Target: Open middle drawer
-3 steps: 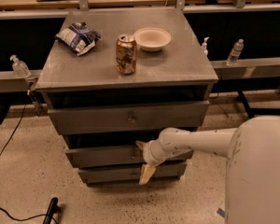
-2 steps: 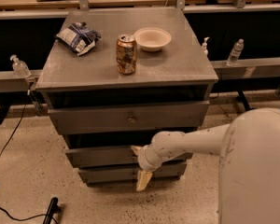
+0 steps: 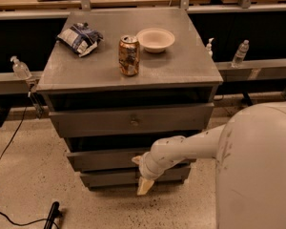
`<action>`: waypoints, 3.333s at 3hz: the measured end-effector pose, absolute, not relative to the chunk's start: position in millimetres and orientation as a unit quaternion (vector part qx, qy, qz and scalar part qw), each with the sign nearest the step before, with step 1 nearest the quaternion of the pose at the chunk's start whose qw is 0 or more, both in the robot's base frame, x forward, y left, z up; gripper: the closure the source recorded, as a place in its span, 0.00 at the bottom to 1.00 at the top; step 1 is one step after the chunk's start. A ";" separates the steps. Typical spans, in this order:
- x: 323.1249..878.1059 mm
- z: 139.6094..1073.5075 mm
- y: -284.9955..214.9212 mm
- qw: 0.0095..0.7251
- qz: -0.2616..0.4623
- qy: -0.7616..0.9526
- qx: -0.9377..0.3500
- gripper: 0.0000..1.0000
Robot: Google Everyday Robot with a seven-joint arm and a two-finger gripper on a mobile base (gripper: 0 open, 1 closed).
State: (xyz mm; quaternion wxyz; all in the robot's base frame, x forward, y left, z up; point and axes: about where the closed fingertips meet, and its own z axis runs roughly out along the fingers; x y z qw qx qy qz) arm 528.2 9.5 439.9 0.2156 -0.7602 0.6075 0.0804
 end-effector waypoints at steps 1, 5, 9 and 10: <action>537.2 453.2 -0.8 0.235 0.054 0.606 -0.758 0.09; 625.6 418.9 -70.3 0.228 0.018 0.638 -0.735 0.28; 553.6 414.7 -51.4 0.196 0.076 0.651 -0.729 0.37; 553.6 420.9 -51.4 0.196 0.076 0.651 -0.729 0.38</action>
Offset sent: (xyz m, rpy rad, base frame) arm 0.0492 -0.0546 0.0404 -0.0418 -0.2118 -0.0801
